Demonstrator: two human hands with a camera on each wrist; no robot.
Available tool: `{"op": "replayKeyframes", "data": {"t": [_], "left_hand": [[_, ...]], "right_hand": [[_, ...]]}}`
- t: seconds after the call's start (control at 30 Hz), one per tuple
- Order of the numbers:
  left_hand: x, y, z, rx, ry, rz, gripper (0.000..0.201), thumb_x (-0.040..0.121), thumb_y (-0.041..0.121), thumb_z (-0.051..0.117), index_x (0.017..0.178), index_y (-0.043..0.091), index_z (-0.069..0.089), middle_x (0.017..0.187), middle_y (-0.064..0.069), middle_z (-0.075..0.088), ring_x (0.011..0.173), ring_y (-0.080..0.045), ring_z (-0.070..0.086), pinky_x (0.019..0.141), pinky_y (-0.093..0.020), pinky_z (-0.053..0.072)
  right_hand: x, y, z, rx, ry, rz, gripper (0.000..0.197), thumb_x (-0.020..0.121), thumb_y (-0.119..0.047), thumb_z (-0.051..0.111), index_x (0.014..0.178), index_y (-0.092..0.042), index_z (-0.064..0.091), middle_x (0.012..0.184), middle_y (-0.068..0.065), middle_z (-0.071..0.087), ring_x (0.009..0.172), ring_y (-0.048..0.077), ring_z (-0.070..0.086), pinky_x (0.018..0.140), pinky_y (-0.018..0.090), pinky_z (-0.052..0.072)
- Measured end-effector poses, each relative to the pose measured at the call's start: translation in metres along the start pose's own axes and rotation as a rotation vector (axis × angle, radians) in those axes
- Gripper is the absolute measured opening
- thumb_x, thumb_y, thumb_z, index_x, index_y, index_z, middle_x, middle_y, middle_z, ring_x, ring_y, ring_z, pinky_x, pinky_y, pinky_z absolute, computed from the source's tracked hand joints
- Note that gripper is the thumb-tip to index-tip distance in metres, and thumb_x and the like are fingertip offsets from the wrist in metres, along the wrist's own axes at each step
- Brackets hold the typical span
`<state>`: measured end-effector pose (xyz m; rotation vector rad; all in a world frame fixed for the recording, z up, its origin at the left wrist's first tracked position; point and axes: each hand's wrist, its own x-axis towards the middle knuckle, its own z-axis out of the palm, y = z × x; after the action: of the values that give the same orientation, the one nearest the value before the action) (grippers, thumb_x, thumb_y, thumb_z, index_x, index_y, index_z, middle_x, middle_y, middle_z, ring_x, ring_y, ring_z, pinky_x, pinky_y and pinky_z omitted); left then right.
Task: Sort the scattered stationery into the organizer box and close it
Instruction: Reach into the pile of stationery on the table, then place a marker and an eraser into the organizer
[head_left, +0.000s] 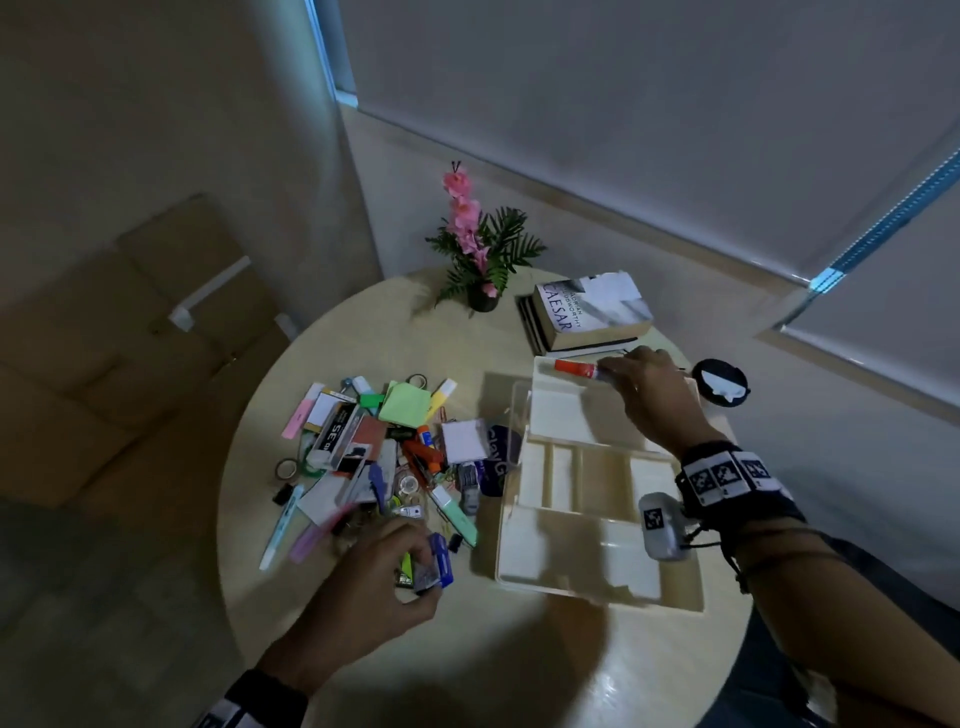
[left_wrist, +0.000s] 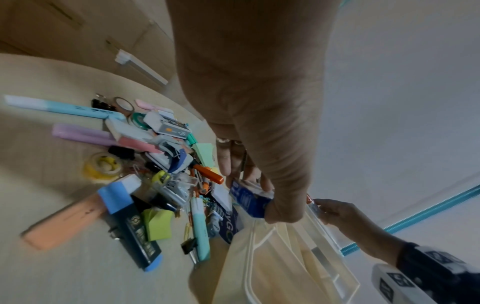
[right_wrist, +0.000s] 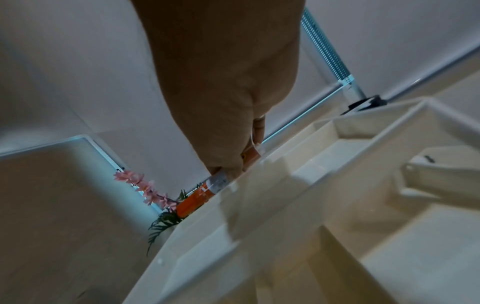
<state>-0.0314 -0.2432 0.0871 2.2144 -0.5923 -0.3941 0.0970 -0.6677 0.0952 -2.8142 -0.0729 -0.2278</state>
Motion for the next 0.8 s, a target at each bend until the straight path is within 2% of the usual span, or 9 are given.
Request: {"op": "replayKeyframes", "data": {"t": [0.17,0.33,0.47,0.6,0.67,0.73,0.8], "left_hand": [[-0.015,0.009,0.013,-0.017,0.040,-0.055,0.033,0.075,0.023,0.080,0.082,0.036,0.050,0.104,0.016,0.059,0.103,-0.011,0.062,0.081,-0.035,0.057],[-0.021,0.019,0.029,-0.070,0.082,-0.130,0.033,0.075,0.021,0.085,0.084,0.031,0.055,0.106,0.012,0.061,0.107,-0.015,0.065,0.084,-0.037,0.060],[-0.014,0.034,0.038,-0.042,0.110,-0.123,0.034,0.074,0.025,0.086,0.083,0.034,0.055,0.108,0.015,0.064,0.108,-0.011,0.066,0.086,-0.039,0.058],[0.020,0.057,0.054,-0.008,0.088,0.015,0.033,0.078,0.023,0.085,0.088,0.032,0.055,0.112,0.019,0.062,0.112,-0.007,0.064,0.092,-0.028,0.053],[0.050,0.069,0.066,0.001,0.080,0.072,0.031,0.082,0.022,0.083,0.090,0.030,0.055,0.117,0.019,0.060,0.117,-0.004,0.060,0.095,-0.024,0.050],[0.084,0.080,0.081,0.021,0.071,0.112,0.026,0.085,0.018,0.081,0.094,0.024,0.057,0.123,0.014,0.058,0.119,-0.004,0.058,0.097,-0.024,0.048],[0.115,0.086,0.099,0.046,0.064,0.144,0.023,0.087,0.012,0.079,0.096,0.019,0.059,0.128,0.007,0.058,0.125,-0.008,0.056,0.100,-0.023,0.045]], "right_hand": [[0.015,0.000,0.012,0.090,-0.029,-0.048,0.017,0.096,-0.021,0.070,0.109,-0.017,0.080,0.090,0.011,0.070,0.082,0.035,0.059,0.071,0.044,0.052],[0.020,0.016,0.001,0.076,-0.100,0.015,0.004,0.088,-0.027,0.080,0.090,-0.025,0.078,0.085,-0.003,0.074,0.076,0.023,0.065,0.067,0.038,0.055],[0.009,0.053,-0.013,0.011,-0.101,0.073,0.009,0.085,-0.019,0.081,0.093,-0.025,0.080,0.085,0.003,0.073,0.077,0.028,0.066,0.068,0.041,0.057],[-0.005,0.079,-0.020,0.010,-0.082,0.151,0.006,0.084,-0.021,0.085,0.088,-0.024,0.082,0.089,0.008,0.070,0.078,0.033,0.068,0.069,0.042,0.057],[-0.013,0.087,-0.020,0.005,-0.032,0.157,0.007,0.082,-0.016,0.086,0.088,-0.019,0.083,0.088,0.012,0.070,0.078,0.036,0.068,0.069,0.039,0.056],[-0.024,0.088,-0.021,0.010,0.009,0.137,0.010,0.084,-0.010,0.078,0.093,-0.015,0.081,0.091,0.014,0.070,0.083,0.037,0.066,0.071,0.038,0.052],[-0.041,0.080,-0.022,0.077,0.044,0.112,0.014,0.088,-0.009,0.071,0.099,-0.012,0.079,0.098,0.011,0.071,0.090,0.031,0.064,0.077,0.037,0.051]]}}
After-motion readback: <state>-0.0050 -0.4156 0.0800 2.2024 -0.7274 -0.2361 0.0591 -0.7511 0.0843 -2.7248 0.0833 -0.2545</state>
